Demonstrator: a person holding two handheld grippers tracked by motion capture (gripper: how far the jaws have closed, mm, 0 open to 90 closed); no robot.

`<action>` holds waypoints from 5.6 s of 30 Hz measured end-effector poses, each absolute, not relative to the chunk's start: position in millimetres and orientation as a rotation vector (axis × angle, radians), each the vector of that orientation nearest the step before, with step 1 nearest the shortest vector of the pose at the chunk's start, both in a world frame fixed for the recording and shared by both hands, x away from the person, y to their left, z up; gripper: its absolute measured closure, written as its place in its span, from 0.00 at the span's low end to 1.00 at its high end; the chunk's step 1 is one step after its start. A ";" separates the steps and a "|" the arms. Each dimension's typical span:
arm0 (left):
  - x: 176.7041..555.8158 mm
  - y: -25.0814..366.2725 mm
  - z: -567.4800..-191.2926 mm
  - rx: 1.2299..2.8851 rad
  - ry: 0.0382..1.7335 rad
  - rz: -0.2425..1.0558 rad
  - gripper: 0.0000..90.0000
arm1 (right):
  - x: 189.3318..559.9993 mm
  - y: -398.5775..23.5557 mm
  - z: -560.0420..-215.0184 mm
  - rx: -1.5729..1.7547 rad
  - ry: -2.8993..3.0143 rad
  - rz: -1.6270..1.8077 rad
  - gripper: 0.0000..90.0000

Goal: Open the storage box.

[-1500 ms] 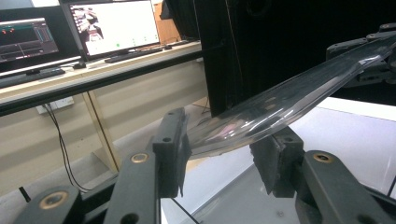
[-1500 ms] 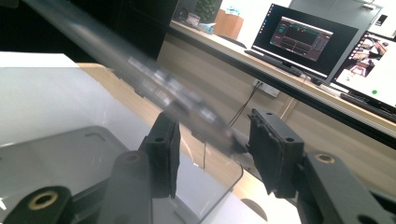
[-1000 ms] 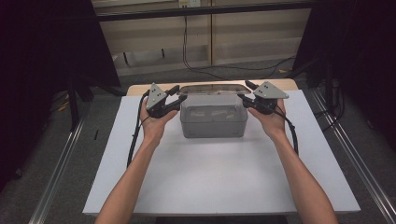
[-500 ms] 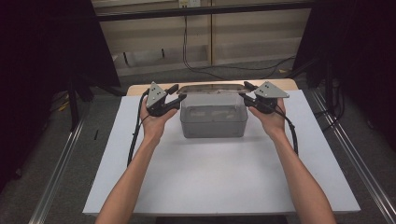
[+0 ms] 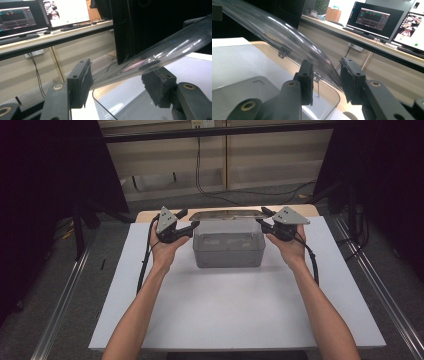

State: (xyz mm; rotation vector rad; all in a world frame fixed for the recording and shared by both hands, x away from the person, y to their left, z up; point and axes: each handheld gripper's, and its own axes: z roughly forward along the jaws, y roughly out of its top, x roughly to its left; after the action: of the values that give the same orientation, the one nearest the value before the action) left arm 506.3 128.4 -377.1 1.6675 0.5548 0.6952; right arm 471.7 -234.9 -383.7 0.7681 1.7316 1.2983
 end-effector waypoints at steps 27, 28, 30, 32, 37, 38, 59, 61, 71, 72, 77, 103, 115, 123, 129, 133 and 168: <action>535.0 114.3 -386.4 1.659 0.566 0.638 0.35 | 482.5 -233.6 -373.5 0.800 1.705 1.304 0.71; 535.8 113.3 -386.1 1.663 0.566 0.639 0.35 | 483.0 -233.2 -372.9 0.799 1.703 1.306 0.71; 538.4 111.4 -385.8 1.663 0.565 0.645 0.34 | 483.7 -232.8 -371.8 0.806 1.701 1.304 0.71; 540.7 110.2 -385.8 1.660 0.563 0.650 0.34 | 485.1 -233.0 -371.1 0.803 1.699 1.304 0.71; 547.6 111.1 -387.8 1.671 0.592 0.640 0.37 | 487.5 -233.2 -369.8 0.806 1.697 1.305 0.71; 548.7 111.7 -387.7 1.675 0.608 0.638 0.37 | 487.9 -233.0 -369.4 0.810 1.695 1.305 0.71; 561.2 110.1 -395.3 1.677 0.600 0.639 0.56 | 496.6 -233.2 -365.5 0.818 1.680 1.312 0.72; 562.1 111.2 -394.5 1.688 0.595 0.645 0.59 | 497.8 -233.7 -365.2 0.821 1.679 1.316 0.71; 569.0 108.5 -393.7 1.695 0.601 0.658 0.66 | 500.9 -234.3 -364.3 0.820 1.677 1.322 0.72; 569.5 108.6 -393.3 1.698 0.602 0.660 0.69 | 501.0 -234.5 -364.4 0.823 1.677 1.322 0.72; 569.9 107.6 -393.1 1.686 0.610 0.650 0.70 | 501.5 -235.0 -364.5 0.820 1.676 1.325 0.72; 576.6 109.4 -389.4 1.692 0.636 0.643 0.74 | 529.2 -250.1 -405.5 0.940 1.742 1.322 0.67; 578.5 109.7 -386.9 1.706 0.639 0.639 0.75 | 539.5 -244.6 -405.8 0.947 1.743 1.348 0.65; 578.8 110.7 -386.5 1.717 0.629 0.641 0.76 | 544.2 -244.5 -412.6 0.955 1.749 1.367 0.69; 580.1 110.6 -386.9 1.714 0.631 0.650 0.77 | 544.9 -245.7 -413.3 0.951 1.739 1.392 0.76; 580.8 110.8 -387.3 1.710 0.630 0.650 0.77 | 545.4 -247.4 -414.1 0.955 1.731 1.400 0.78; 595.4 111.6 -407.2 1.714 0.695 0.618 0.84 | 555.4 -246.1 -413.2 1.004 1.718 1.405 0.79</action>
State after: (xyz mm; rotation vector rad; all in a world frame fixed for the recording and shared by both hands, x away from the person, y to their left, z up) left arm 595.4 111.6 -407.2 1.7143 0.6951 0.6178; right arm 555.4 -246.1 -413.2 1.0041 1.7176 1.4046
